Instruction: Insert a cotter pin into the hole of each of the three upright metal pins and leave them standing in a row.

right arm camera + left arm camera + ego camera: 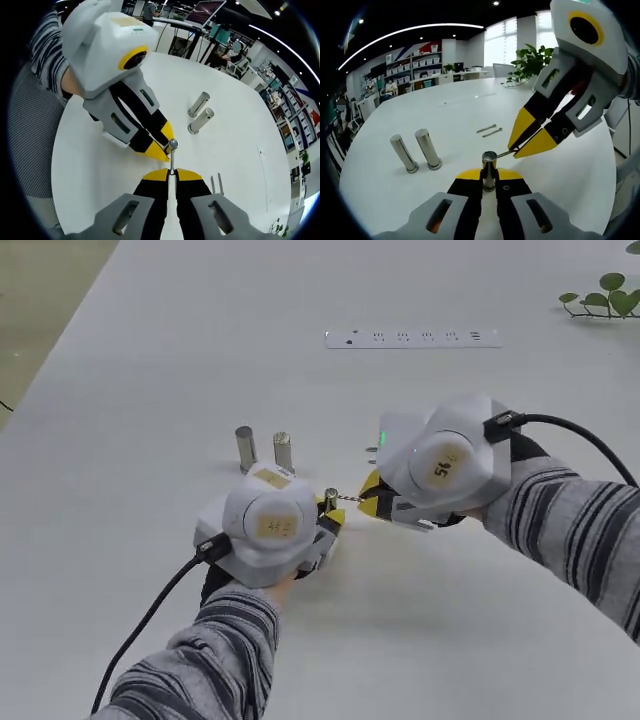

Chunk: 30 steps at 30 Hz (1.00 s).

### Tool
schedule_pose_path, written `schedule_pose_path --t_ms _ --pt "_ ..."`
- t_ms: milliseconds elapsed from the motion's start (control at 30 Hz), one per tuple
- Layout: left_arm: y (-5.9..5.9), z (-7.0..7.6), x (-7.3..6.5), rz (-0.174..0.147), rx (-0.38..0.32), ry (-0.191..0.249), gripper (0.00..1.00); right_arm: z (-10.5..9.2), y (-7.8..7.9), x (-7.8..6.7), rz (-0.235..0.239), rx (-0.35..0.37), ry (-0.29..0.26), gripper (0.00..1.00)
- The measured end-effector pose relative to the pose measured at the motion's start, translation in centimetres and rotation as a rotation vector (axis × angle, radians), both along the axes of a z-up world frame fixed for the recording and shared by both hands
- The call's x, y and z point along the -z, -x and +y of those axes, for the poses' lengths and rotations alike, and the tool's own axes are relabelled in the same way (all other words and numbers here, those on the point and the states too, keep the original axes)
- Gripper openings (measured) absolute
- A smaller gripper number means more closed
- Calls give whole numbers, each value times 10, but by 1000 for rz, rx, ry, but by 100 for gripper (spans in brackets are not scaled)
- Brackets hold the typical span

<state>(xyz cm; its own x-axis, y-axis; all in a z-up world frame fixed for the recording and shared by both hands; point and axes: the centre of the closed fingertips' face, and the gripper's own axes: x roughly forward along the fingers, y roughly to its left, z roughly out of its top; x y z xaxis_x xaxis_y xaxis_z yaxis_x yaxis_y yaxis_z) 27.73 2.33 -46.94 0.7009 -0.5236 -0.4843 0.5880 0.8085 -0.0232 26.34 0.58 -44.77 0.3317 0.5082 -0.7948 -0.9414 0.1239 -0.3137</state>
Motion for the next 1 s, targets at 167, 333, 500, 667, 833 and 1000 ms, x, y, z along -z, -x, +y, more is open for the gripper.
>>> schedule_pose_path --t_ms 167,333,500,667,833,1000 --pt "0 0 0 0 -7 0 5 5 0 -1 -8 -12 -8 0" --pt "0 0 0 -4 -14 -7 5 10 -2 -1 -17 -26 -7 0" --pt "0 0 0 3 -23 1 5 14 -3 -1 -21 -24 -16 0" --pt "-1 0 1 13 -30 15 5 20 -4 -1 -28 -35 -17 0" --pt "-1 0 1 10 -34 11 5 21 -4 1 -34 -49 3 0" --pt "0 0 1 7 -37 7 5 21 -4 1 -24 -39 -6 0"
